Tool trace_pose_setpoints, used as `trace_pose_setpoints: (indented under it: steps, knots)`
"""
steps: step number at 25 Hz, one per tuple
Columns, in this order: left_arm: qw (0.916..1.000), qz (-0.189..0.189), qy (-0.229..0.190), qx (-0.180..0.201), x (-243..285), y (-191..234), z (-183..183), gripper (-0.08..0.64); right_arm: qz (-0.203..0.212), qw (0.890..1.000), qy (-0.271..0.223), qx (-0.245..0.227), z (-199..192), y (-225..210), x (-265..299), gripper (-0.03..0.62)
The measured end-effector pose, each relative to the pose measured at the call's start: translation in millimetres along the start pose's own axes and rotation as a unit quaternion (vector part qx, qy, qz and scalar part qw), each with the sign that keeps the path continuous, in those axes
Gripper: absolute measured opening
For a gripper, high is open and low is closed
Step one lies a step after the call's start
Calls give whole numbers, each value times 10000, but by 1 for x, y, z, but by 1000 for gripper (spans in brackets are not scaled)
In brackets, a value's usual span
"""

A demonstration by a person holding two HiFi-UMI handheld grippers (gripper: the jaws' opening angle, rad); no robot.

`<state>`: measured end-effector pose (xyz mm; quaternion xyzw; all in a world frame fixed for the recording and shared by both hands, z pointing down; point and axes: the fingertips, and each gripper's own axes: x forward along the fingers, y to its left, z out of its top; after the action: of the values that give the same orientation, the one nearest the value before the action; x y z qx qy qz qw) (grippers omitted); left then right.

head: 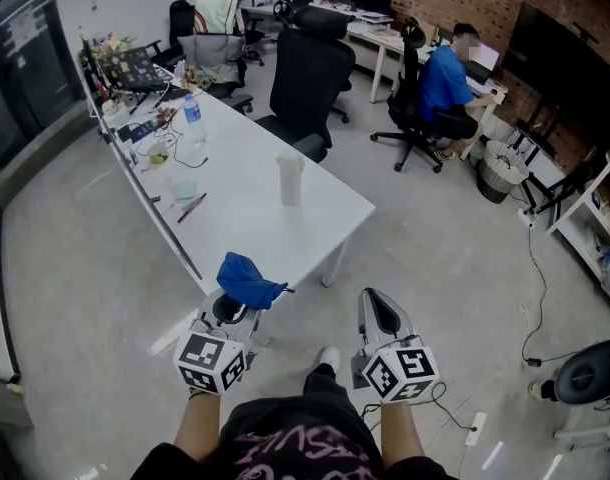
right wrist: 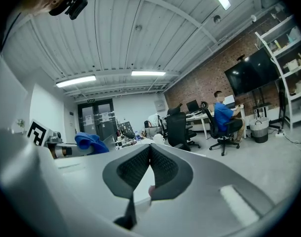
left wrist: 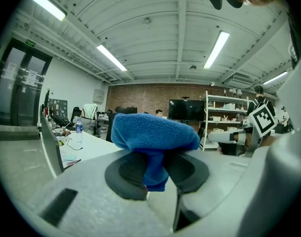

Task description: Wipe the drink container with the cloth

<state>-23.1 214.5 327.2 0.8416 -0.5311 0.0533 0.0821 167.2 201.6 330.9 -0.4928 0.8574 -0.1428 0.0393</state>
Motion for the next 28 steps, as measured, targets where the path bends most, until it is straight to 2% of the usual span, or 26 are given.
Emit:
trace_pose_setpoints:
  steps: [18, 28]
  knots:
    - [9994, 147, 279, -133, 101, 43, -3, 95, 123, 9995, 292, -11, 9, -62, 97, 2]
    - [9984, 288, 451, -167, 164, 61, 0, 95, 251, 9989, 379, 147, 17, -106, 151, 2]
